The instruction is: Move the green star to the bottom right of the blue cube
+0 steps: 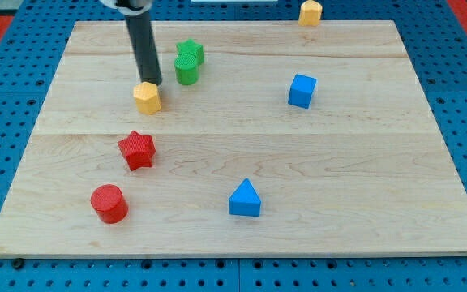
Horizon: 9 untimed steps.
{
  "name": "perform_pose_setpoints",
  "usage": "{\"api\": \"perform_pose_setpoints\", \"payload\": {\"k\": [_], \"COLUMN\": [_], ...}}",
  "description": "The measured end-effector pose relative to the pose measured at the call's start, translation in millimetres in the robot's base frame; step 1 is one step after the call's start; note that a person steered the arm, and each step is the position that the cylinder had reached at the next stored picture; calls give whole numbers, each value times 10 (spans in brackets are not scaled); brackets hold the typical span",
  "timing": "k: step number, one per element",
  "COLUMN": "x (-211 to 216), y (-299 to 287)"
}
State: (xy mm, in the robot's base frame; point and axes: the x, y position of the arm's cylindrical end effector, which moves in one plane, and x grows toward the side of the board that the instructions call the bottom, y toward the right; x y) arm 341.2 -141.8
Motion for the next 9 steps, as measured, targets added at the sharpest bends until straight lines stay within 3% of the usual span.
{"api": "perform_pose_setpoints", "payload": {"k": [4, 6, 9], "x": [-70, -601, -686], "y": [-85, -109, 635]}}
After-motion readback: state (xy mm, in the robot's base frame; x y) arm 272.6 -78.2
